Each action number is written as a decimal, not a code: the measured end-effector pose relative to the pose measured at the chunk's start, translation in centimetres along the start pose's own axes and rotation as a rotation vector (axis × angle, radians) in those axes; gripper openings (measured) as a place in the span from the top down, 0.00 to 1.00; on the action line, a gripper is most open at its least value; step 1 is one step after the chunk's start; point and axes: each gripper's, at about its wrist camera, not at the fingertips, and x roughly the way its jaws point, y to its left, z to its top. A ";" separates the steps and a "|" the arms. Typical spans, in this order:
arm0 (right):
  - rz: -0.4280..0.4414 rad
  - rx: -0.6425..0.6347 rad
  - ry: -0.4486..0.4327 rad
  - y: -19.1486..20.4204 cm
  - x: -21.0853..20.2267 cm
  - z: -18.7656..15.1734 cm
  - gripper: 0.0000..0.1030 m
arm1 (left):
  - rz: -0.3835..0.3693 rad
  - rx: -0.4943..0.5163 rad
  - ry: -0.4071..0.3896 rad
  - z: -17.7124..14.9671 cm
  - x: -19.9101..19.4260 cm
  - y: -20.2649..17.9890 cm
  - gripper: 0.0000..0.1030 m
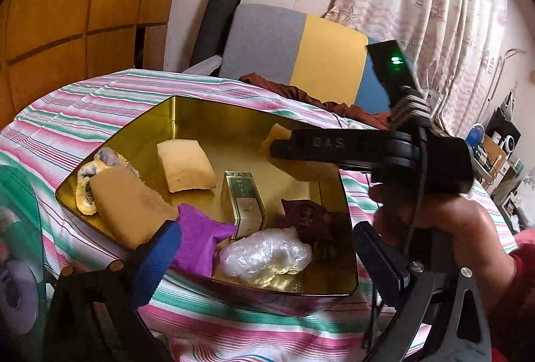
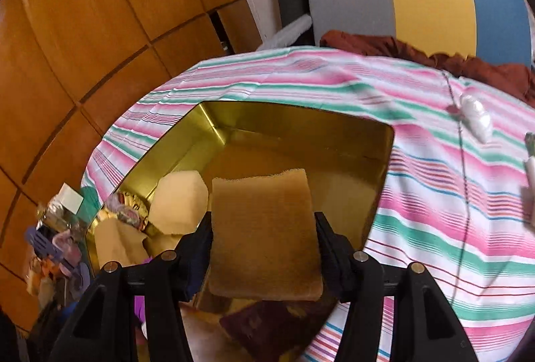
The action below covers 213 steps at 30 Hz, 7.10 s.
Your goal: Organize objects
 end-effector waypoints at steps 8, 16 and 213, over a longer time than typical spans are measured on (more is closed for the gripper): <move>-0.021 0.032 -0.009 -0.3 -0.4 -0.1 0.31 | 0.015 -0.022 0.003 0.0 0.0 0.3 0.00; -0.006 0.119 -0.141 -2.7 -4.6 -1.2 0.31 | 0.020 -0.015 0.006 -0.2 0.0 -0.1 0.00; -0.697 -0.143 -0.230 -17.8 -11.4 -10.0 0.55 | 0.159 -0.201 0.202 9.3 13.8 3.8 0.50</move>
